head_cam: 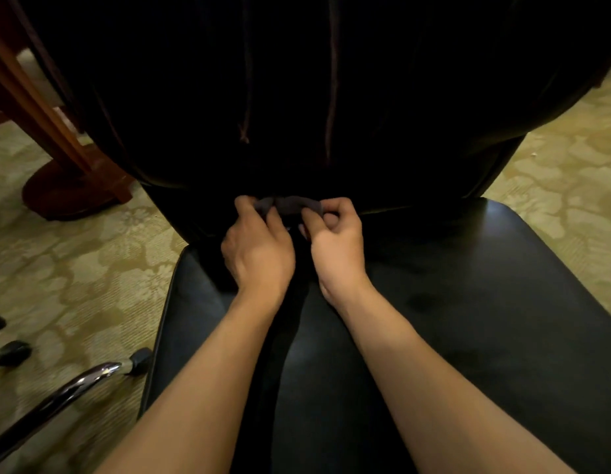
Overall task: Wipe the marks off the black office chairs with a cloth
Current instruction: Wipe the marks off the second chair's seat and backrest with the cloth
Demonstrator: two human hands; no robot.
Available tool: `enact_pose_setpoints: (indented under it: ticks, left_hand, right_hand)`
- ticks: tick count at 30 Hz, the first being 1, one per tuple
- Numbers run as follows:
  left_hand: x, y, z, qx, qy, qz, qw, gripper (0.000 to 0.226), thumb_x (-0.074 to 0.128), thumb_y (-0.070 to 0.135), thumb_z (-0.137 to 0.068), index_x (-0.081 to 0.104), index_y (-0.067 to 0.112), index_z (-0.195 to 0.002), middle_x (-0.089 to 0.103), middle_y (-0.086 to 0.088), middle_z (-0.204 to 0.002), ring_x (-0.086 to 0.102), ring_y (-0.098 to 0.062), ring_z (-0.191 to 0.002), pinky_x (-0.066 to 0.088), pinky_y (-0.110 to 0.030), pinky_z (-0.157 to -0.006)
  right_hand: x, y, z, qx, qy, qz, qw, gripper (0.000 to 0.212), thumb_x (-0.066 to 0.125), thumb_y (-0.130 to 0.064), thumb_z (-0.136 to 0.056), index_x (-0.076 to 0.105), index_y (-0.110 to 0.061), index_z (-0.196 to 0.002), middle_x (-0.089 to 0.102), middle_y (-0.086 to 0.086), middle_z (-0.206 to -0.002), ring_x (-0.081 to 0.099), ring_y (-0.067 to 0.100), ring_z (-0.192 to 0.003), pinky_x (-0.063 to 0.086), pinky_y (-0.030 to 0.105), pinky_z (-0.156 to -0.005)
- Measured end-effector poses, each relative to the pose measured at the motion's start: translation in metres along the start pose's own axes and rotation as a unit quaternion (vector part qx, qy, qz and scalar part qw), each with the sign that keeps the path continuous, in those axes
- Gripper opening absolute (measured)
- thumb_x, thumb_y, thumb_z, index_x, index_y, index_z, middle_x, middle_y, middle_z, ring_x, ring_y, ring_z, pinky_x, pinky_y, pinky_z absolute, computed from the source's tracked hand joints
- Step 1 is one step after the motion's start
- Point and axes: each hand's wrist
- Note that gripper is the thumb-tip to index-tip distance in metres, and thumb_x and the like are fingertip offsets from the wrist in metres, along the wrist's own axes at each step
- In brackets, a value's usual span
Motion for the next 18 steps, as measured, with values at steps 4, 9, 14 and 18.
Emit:
enact_pose_setpoints:
  ticks: [4, 9, 14, 18]
  left_hand:
    - [0.011, 0.011, 0.002, 0.020, -0.030, -0.003, 0.999, 0.025, 0.046, 0.028, -0.103, 0.049, 0.013, -0.122, 0.067, -0.014, -0.114, 0.058, -0.037, -0.112, 0.030, -0.035, -0.086]
    - [0.039, 0.043, 0.012, 0.064, -0.095, 0.016, 0.993, 0.026, 0.047, 0.030, -0.102, 0.050, 0.014, -0.121, 0.067, -0.012, -0.114, 0.059, -0.036, -0.111, 0.039, -0.039, -0.092]
    - [0.061, 0.072, 0.019, 0.065, -0.151, 0.025, 0.986, 0.028, 0.047, 0.033, -0.102, 0.050, 0.015, -0.124, 0.066, -0.011, -0.118, 0.059, -0.034, -0.113, 0.043, -0.037, -0.094]
    - [0.072, 0.086, 0.025, 0.078, -0.186, 0.051, 0.978, 0.026, 0.048, 0.033, -0.102, 0.051, 0.016, -0.121, 0.067, -0.009, -0.114, 0.062, -0.032, -0.108, 0.047, -0.034, -0.089]
  right_hand:
    - [-0.023, -0.006, -0.014, -0.039, 0.008, 0.119, 0.992, 0.013, 0.064, -0.013, -0.090, 0.054, -0.020, -0.086, 0.064, 0.005, -0.074, 0.057, 0.012, -0.066, 0.048, 0.030, -0.065]
    - [-0.098, -0.033, -0.044, -0.109, -0.024, 0.337, 0.935, 0.011, 0.065, -0.021, -0.091, 0.054, -0.020, -0.094, 0.060, -0.004, -0.074, 0.054, 0.010, -0.069, 0.036, 0.021, -0.060]
    - [-0.141, -0.042, -0.051, -0.111, -0.023, 0.395, 0.911, 0.010, 0.060, -0.021, -0.094, 0.052, -0.017, -0.098, 0.060, -0.004, -0.076, 0.056, 0.011, -0.072, 0.041, 0.030, -0.064]
    - [-0.162, -0.050, -0.053, -0.094, 0.003, 0.442, 0.892, 0.015, 0.055, -0.024, -0.096, 0.051, -0.016, -0.108, 0.063, 0.007, -0.096, 0.058, 0.024, -0.089, 0.043, 0.031, -0.073]
Point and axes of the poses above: each hand's wrist, its own z-axis away from the middle knuckle, its own x-axis out of the palm, y = z × x
